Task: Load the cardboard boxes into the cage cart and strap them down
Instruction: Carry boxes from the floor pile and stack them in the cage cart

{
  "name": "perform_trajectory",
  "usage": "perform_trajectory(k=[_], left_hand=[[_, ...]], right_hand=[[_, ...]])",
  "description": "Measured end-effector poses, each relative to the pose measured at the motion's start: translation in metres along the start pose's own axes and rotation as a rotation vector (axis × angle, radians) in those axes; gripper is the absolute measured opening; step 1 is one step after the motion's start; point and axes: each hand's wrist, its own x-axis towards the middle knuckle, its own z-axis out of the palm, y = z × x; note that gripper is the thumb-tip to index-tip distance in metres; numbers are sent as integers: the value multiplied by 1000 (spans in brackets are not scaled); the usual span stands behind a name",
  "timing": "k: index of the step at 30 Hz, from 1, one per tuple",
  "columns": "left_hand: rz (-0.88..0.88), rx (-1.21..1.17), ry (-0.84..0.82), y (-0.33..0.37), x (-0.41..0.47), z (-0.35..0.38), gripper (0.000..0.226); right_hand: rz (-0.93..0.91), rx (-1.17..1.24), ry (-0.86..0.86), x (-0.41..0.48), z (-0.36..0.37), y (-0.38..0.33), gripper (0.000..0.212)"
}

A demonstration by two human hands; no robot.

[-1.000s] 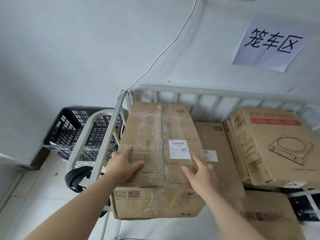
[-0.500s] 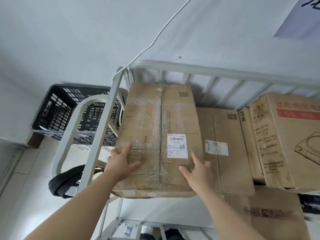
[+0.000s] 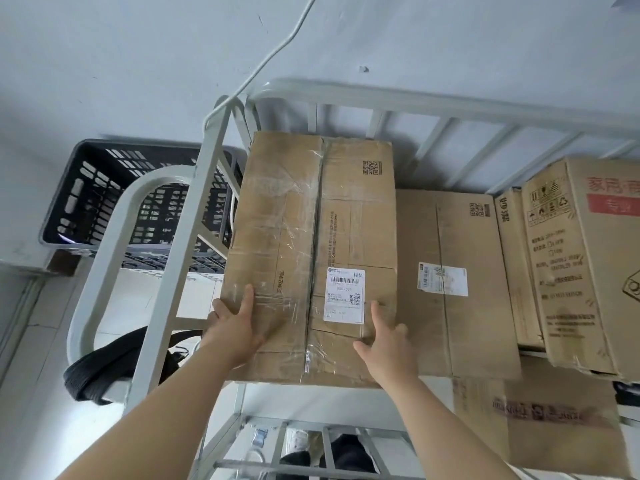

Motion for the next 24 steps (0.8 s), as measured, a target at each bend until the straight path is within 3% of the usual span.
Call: perform_trajectory(k=[3, 8, 11, 16, 24], left_hand=[[14, 102, 60, 7, -8, -6, 84], [189, 181, 257, 31, -39, -24, 65], [311, 153, 380, 47, -68, -39, 44], [501, 135, 560, 78, -124, -57, 35], [826, 160, 677, 147, -230, -48, 46]], right_hand=[[-37, 3, 46, -6, -10, -3, 69], [-144, 9, 242, -25, -40, -9, 42], [-208, -14, 349, -45, -60, -8, 46], [-232, 14, 523, -95, -89, 16, 48], [-118, 14, 782, -199, -115, 105, 48]])
